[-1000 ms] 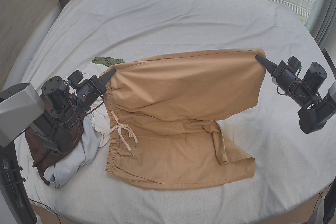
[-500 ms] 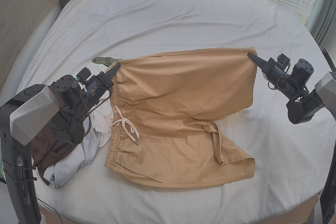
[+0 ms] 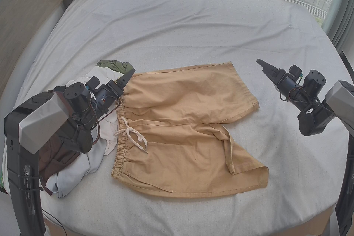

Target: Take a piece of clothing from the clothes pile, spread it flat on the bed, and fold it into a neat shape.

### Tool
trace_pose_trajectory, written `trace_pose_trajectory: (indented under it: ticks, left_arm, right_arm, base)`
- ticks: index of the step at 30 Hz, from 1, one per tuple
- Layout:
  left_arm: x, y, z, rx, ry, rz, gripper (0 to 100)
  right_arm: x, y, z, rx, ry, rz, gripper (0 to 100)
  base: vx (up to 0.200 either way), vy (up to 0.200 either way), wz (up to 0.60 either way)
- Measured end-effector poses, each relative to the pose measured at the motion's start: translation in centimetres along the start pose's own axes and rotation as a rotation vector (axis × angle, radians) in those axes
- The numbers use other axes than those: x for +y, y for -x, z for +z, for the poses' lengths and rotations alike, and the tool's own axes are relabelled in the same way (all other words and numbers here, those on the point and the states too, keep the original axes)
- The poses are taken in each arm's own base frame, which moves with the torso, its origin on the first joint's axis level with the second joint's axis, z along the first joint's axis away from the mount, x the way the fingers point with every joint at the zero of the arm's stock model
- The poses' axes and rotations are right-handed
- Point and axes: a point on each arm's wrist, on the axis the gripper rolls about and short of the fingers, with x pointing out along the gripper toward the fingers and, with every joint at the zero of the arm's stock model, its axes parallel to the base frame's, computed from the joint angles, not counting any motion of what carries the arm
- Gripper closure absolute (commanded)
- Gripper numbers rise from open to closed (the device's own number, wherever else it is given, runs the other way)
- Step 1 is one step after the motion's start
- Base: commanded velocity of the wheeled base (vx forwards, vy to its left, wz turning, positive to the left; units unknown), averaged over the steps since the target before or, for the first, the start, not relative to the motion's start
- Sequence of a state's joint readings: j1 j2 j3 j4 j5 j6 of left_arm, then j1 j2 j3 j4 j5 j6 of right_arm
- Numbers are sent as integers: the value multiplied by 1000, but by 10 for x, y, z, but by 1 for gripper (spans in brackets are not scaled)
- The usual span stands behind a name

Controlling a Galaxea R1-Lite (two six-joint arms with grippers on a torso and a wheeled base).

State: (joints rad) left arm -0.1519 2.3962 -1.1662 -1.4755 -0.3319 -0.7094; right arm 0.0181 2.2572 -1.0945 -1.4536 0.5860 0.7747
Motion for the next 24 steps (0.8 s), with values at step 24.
trace_pose_trajectory:
  ticks: [24]
  left_arm:
    - [-13,95,26,165,-64,131,0]
  right_arm:
    - [79,81,-54,263,113,40,0]
  base:
    - [0,0,0]
